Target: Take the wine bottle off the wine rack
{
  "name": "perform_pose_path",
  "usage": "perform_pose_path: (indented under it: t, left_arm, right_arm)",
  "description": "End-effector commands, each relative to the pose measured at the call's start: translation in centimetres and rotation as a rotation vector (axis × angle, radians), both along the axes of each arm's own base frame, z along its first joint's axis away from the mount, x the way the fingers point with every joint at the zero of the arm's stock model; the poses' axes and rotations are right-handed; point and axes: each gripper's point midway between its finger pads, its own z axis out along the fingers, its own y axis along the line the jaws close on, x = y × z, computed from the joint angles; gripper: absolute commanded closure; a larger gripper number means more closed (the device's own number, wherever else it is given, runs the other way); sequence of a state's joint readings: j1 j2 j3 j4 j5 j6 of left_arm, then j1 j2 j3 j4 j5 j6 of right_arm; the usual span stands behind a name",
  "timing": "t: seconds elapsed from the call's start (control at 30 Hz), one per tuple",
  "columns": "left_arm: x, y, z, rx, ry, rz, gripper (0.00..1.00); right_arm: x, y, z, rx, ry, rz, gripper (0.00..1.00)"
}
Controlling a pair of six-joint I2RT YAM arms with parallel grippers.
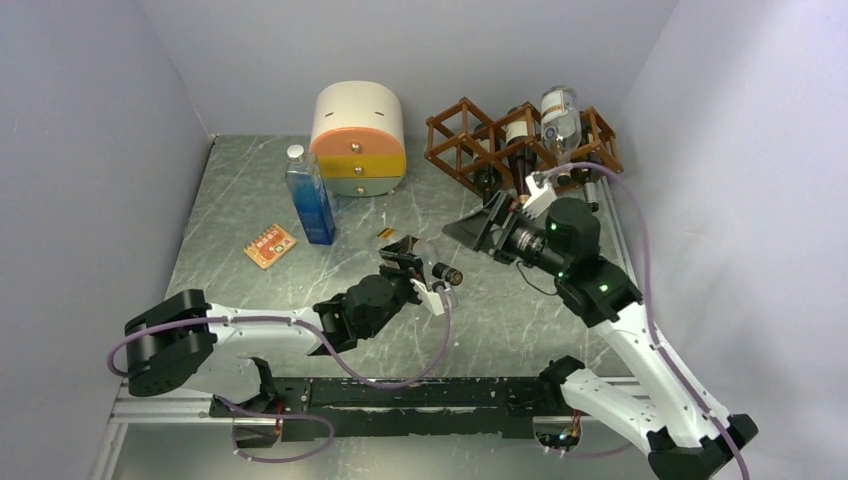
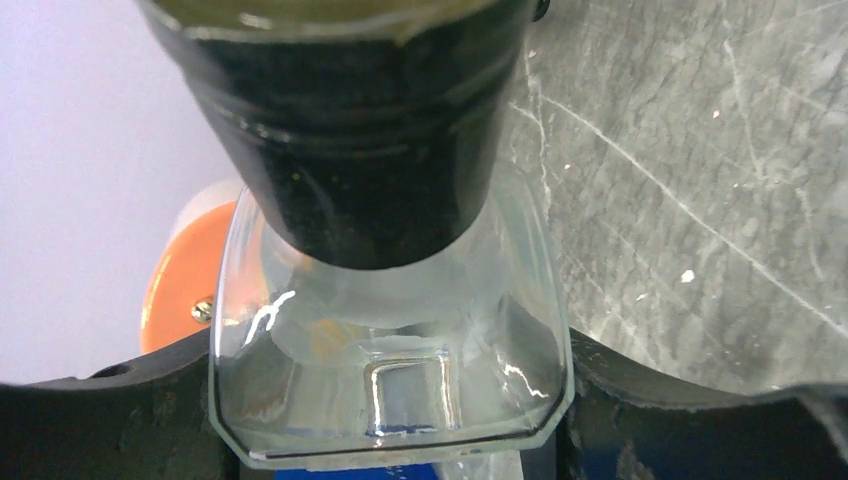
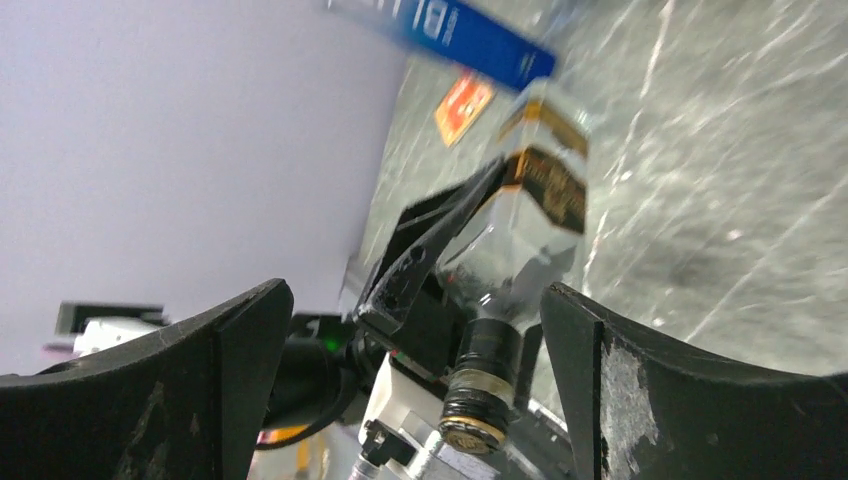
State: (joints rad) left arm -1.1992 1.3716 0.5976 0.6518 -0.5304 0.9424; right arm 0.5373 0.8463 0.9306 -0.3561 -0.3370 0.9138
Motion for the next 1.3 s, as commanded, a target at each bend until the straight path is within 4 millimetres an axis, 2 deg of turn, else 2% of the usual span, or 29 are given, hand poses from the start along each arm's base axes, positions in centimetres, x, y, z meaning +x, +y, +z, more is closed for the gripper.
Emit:
perform_pose_path:
  t: [0.0, 0.1, 0.2, 0.33, 0.57, 0.73, 1.0, 1.27]
  left_arm:
    - [0.2, 0.0, 6.5, -0.286, 0.005, -0.002, 0.93]
    - [1.0, 0.4, 7.5, -0.382, 0.077, -0.003, 0.93]
    - [2.8, 1.4, 8.0, -0.496, 0.169, 0.028, 0.93]
    - [5.9, 2.6, 7.8, -0.624, 0.280, 0.112, 0.93]
    - [11.0, 6.2, 7.4, -0.819, 0.382, 0.247, 0.93]
    - [13.0, 7.6, 7.0, -0.859, 0.369, 0.305, 0.93]
    - [16.3, 9.7, 5.8, -0.955, 0.432, 0.373, 0.93]
    - [17.7, 11.3, 4.2, -0.969, 0.379, 0.485, 0.93]
  right_arm:
    - [1.4, -5.1, 2.3, -0.197, -0.121, -0.229, 0.00]
    - [1.2, -7.3, 5.0, -0.223, -0.199, -0.311, 0.00]
    - [0.9, -8.5, 6.0, -0.244, -0.232, -0.352, 0.00]
    - [0.9, -8.9, 5.2, -0.268, -0.217, -0.363, 0.00]
    - [1.5, -7.9, 3.9, -0.266, -0.196, -0.333, 0.00]
    - [1.8, -7.5, 4.1, -0.257, -0.200, -0.324, 0.00]
    - [1.3, -8.1, 3.7, -0.273, -0.190, -0.339, 0.00]
    - [1.5, -7.8, 2.6, -0.268, -0.180, -0.333, 0.00]
